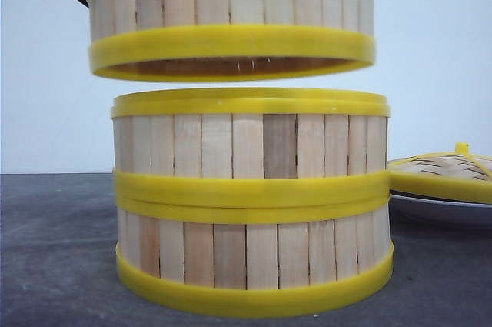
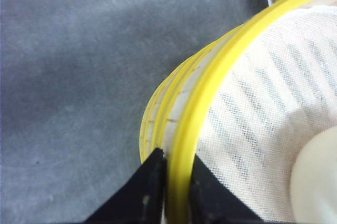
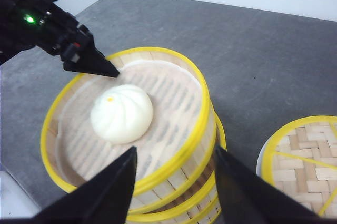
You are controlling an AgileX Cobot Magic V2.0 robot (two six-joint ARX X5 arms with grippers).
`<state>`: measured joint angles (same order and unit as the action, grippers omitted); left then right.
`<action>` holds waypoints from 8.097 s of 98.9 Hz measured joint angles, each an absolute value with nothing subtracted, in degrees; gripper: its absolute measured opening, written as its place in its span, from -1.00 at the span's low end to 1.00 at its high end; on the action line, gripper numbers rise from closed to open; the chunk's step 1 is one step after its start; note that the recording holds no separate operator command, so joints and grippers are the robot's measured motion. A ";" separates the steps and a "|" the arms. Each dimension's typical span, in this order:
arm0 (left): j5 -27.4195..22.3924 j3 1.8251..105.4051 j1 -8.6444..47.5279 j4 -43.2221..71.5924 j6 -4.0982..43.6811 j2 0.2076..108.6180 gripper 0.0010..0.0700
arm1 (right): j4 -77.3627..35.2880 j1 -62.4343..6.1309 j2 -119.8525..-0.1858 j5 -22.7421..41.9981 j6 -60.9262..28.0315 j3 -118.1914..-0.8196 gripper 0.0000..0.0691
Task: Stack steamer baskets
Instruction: 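Lift the basket with the left gripper and set it atop the stack, then open the left gripper and withdraw it from the stack, then grasp the woven bamboo lid on the white plate with the right gripper, then lift the lid and lower it onto the top basket of the stack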
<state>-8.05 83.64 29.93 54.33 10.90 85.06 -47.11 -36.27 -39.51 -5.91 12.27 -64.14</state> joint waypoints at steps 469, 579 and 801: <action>-2.92 61.69 31.64 53.54 11.62 22.30 -0.15 | -34.39 -5.61 -89.32 -4.32 10.26 -64.47 -0.60; -2.92 61.69 31.64 53.43 11.62 22.30 -0.15 | -54.24 -8.32 -82.96 -6.63 5.91 -87.33 -0.84; -2.92 61.69 31.64 54.81 11.62 22.33 -0.15 | -60.40 -45.54 -83.00 2.70 2.72 -104.57 0.19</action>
